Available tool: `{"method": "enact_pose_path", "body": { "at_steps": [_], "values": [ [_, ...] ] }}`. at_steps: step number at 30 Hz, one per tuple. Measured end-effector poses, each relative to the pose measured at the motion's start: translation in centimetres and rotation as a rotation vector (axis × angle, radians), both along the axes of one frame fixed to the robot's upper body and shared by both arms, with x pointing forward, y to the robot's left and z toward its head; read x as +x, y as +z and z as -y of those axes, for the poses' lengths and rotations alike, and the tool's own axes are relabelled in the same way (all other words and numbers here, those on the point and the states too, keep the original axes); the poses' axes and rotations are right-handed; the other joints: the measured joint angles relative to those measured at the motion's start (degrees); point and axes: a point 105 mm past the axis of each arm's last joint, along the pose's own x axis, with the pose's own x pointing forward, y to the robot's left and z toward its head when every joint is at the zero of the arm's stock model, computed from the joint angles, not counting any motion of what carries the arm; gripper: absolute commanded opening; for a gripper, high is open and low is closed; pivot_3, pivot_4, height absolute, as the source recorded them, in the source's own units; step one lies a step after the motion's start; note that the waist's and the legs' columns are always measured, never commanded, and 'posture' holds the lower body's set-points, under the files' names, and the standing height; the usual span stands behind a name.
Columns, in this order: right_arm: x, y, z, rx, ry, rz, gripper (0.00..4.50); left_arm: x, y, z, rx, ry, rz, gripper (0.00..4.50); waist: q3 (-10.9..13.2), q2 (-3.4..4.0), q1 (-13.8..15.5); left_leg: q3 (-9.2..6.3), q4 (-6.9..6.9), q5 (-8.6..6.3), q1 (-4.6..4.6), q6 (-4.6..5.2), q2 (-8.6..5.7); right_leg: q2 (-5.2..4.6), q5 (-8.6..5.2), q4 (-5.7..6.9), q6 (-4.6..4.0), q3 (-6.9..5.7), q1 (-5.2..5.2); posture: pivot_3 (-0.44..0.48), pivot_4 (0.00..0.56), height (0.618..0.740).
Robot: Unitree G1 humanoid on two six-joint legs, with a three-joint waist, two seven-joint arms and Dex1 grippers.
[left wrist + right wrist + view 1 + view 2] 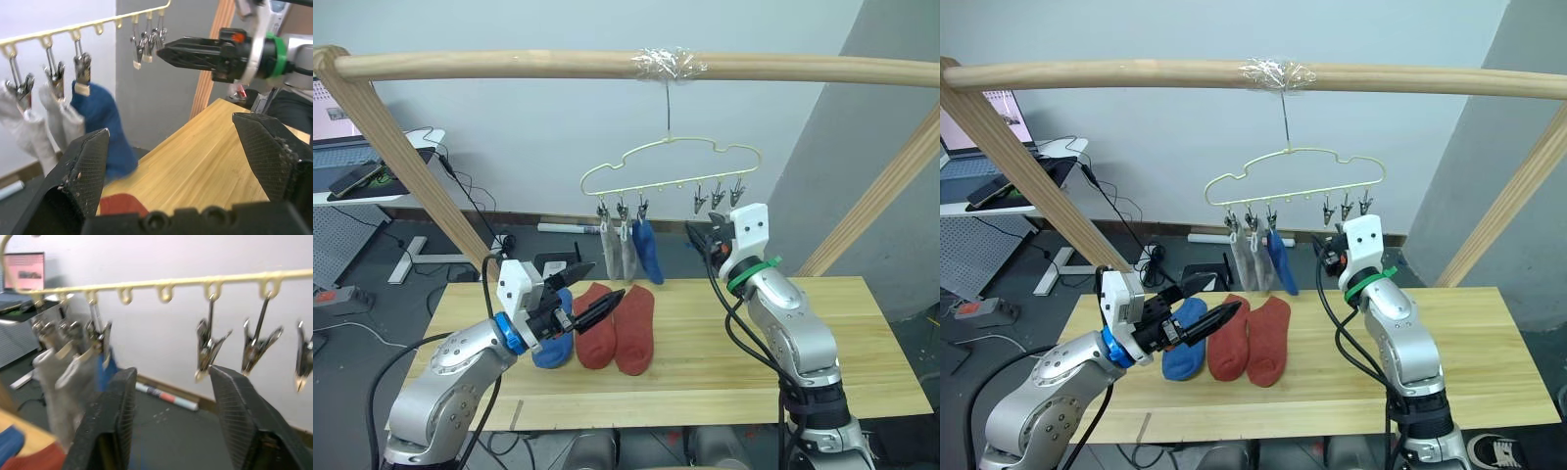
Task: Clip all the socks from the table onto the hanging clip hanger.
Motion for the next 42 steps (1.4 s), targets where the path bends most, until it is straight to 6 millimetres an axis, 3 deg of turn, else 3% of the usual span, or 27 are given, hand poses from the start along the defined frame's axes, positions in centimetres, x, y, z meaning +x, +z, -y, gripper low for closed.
{"method": "enact_pose_path", "body": {
  "at_steps": [2,22,42],
  "values": [
    [0.4,-0.2,0.0,0.009,-0.019,-0.004,1.82,0.3,0.7,0.3,-0.010,-0.003,0.034,4.50,0.0,0.00,0.0,-0.01,0.00,0.00,0.02,0.00,0.03,0.04,0.02,0.03,-0.04,0.01,0.00,-0.008,0.091,0.740],
    [4.4,0.3,-0.4,0.071,-0.100,-0.013,1.82,0.5,0.7,1.4,-0.039,-0.028,0.006,4.50,0.0,0.01,-0.1,0.12,0.04,0.03,0.09,-0.02,0.04,0.06,0.09,0.09,-0.10,0.09,0.00,0.014,0.100,0.740],
    [5.8,0.4,-1.2,0.096,-0.097,-0.005,1.82,0.5,0.7,1.4,-0.040,-0.020,0.005,4.50,0.0,0.02,-0.1,0.13,0.05,0.04,0.13,-0.03,0.04,0.07,0.10,0.16,-0.13,0.12,0.00,0.029,0.112,0.740]
  ]
}}
